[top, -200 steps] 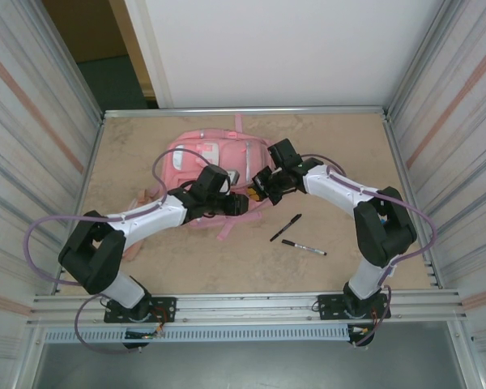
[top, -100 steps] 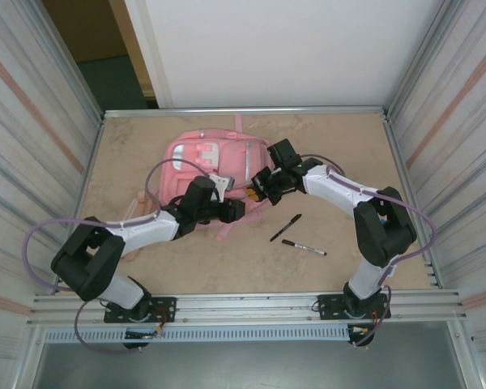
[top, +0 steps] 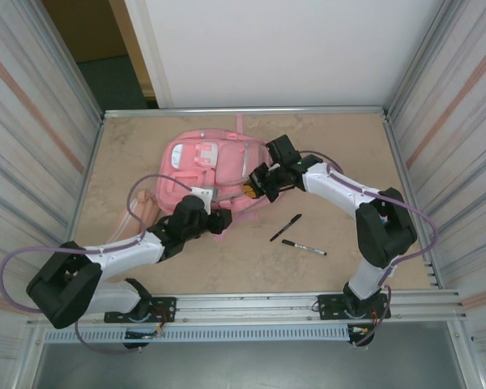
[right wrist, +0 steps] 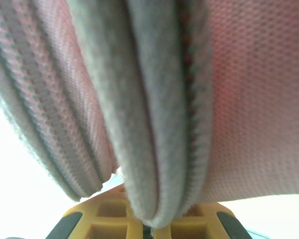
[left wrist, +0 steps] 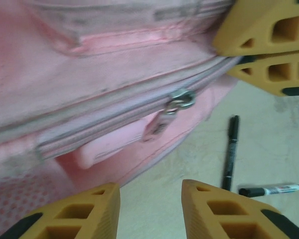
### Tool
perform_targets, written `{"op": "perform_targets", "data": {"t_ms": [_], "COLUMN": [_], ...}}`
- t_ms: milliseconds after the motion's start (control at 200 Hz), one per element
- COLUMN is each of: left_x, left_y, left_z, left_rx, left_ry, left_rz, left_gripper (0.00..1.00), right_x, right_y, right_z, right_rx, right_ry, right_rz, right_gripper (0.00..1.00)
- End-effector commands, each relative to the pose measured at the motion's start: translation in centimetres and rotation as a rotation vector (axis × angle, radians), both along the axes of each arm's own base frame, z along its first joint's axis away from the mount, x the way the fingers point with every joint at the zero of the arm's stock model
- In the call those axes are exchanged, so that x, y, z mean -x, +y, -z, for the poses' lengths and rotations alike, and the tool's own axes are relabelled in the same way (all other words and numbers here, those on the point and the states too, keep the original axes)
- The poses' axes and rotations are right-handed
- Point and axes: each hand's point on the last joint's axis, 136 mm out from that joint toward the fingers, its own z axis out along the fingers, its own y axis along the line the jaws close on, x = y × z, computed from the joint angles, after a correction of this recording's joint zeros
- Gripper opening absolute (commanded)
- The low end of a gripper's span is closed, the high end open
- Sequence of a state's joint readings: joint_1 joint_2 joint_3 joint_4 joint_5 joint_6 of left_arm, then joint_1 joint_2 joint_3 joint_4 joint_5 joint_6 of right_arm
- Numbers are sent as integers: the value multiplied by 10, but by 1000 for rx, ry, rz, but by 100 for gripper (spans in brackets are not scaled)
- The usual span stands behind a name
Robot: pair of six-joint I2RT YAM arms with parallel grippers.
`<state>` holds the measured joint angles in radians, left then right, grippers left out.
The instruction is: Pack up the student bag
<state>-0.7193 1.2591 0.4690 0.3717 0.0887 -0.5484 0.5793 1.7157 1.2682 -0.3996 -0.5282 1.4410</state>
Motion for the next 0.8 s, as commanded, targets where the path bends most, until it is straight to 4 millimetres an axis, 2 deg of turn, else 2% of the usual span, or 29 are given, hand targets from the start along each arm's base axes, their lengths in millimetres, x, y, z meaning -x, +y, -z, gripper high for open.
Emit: {"op": "perform_targets", "data": {"t_ms": [0, 95, 150, 296, 431, 551, 621, 686, 792], "left_x": [-1, -8, -13, -29, -41, -38, -36, -34, -32], "left_y": [-14, -10, -11, -2, 28, 16, 20, 23, 13], "left_z": [-29, -34, -37, -37, -29, -39, -36, -35, -42], "left_rx": [99, 136, 153, 133, 24, 80, 90, 101, 202], "left_ry": [-71, -55, -30, 62, 192, 213, 258, 274, 252], "left_rz": [73, 64, 83, -2, -226, -176, -207, -232, -172], "left_gripper": [41, 52, 53, 52, 55, 60, 64, 65, 63], "right_x": [8, 12, 14, 15, 7, -1, -3, -2, 0], "right_y": [25, 33, 36, 41, 37, 32, 32, 34, 39], "right_z": [-58, -63, -65, -73, -84, -95, -98, -102, -104], "right_rx": [-137, -149, -145, -155, -167, -185, -190, -200, -207], "right_ry": [-74, -74, -84, -95, -138, -156, -159, -163, -167], "right_rz": [-72, -85, -86, -99, -109, -98, -98, -103, -109], "right_gripper": [0, 0, 0, 0, 0, 0, 0, 0, 0]}}
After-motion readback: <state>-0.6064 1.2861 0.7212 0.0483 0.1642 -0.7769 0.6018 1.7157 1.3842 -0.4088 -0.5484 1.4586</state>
